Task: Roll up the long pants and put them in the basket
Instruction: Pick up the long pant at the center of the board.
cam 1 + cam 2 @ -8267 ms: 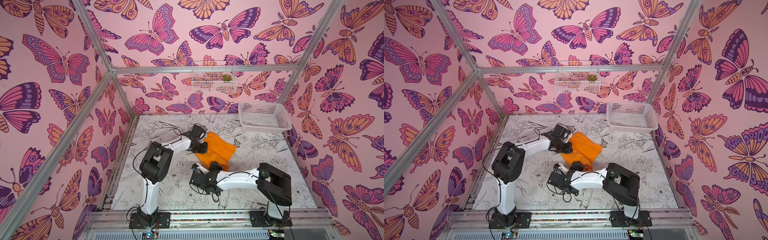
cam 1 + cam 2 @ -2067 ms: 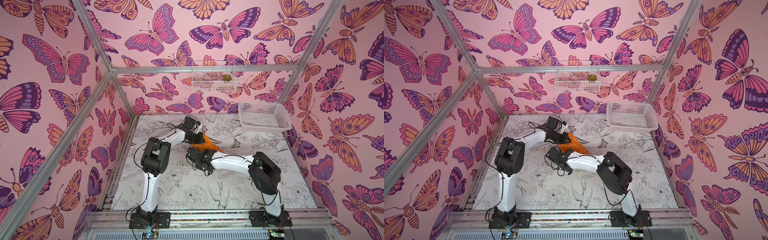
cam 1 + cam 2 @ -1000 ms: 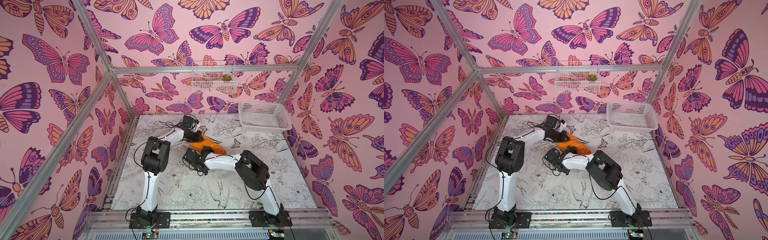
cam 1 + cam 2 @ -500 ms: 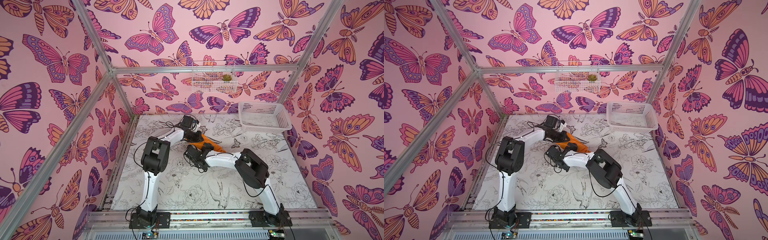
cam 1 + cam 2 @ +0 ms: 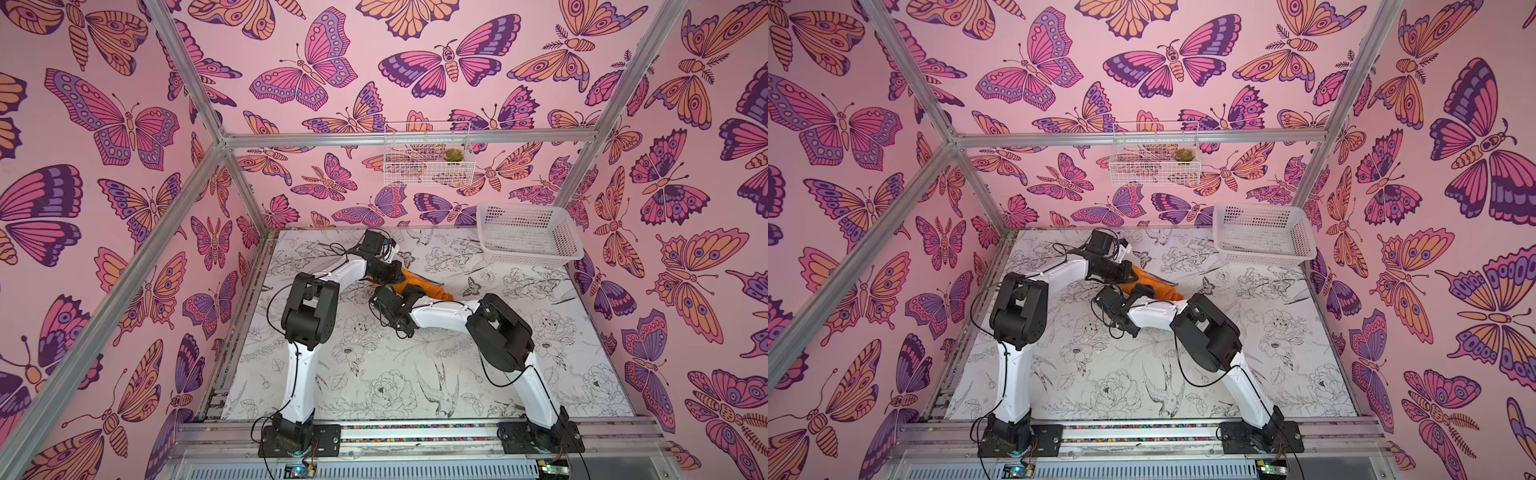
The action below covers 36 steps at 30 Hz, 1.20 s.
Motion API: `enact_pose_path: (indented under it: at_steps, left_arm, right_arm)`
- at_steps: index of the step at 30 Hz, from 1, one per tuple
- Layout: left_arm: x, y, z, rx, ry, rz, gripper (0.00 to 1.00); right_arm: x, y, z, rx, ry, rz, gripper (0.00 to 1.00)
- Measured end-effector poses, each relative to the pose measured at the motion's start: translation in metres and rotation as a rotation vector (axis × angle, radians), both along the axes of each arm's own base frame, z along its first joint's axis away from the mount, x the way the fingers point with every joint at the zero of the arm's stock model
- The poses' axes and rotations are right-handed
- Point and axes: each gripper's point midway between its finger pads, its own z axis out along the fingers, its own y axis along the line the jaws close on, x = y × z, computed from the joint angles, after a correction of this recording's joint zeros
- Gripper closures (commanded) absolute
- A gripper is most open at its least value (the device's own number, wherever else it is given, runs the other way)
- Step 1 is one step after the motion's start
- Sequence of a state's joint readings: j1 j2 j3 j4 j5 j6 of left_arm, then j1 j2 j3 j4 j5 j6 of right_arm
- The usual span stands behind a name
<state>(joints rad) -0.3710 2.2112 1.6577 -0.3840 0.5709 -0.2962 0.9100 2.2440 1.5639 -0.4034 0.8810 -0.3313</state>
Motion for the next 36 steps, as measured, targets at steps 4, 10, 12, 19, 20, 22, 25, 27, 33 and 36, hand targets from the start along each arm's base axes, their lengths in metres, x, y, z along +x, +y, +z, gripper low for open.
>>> enact_pose_path:
  at_steps: [4, 10, 12, 19, 20, 22, 25, 27, 33, 36]
  left_arm:
    - [0.003, -0.001, 0.001, -0.003, -0.014, 0.001, 0.92]
    - [0.006, -0.001, 0.001, 0.001, -0.029, 0.005, 0.96]
    - [0.007, 0.001, 0.004, 0.007, -0.052, 0.015, 0.96]
    - [-0.010, 0.050, 0.052, 0.096, -0.116, 0.159, 0.93]
    - [-0.022, 0.061, 0.054, 0.119, -0.085, 0.176, 0.92]
    - [-0.049, 0.074, 0.053, 0.161, -0.019, 0.190, 0.92]
    - [-0.080, 0.082, 0.049, 0.202, 0.057, 0.190, 0.91]
    - [-0.093, 0.085, 0.049, 0.213, 0.084, 0.191, 0.91]
    - [-0.111, 0.090, 0.064, 0.207, 0.085, 0.198, 0.91]
    - [-0.115, 0.089, 0.069, 0.201, 0.075, 0.197, 0.91]
  right_arm:
    - [0.005, -0.001, 0.002, -0.007, 0.026, 0.016, 0.80]
    - [0.007, -0.003, 0.004, 0.021, 0.080, 0.049, 0.85]
    - [0.008, -0.004, 0.005, 0.030, 0.105, 0.064, 0.88]
    - [0.000, -0.018, 0.013, 0.161, 0.240, 0.046, 0.93]
    - [0.004, -0.026, 0.017, 0.213, 0.246, 0.006, 0.92]
    - [0.016, -0.049, 0.028, 0.301, 0.247, -0.082, 0.93]
    - [0.029, -0.091, 0.045, 0.371, 0.231, -0.216, 0.93]
    - [0.031, -0.110, 0.054, 0.394, 0.223, -0.275, 0.93]
    - [0.016, -0.122, 0.080, 0.489, 0.256, -0.321, 0.93]
    - [0.012, -0.129, 0.097, 0.560, 0.265, -0.338, 0.93]
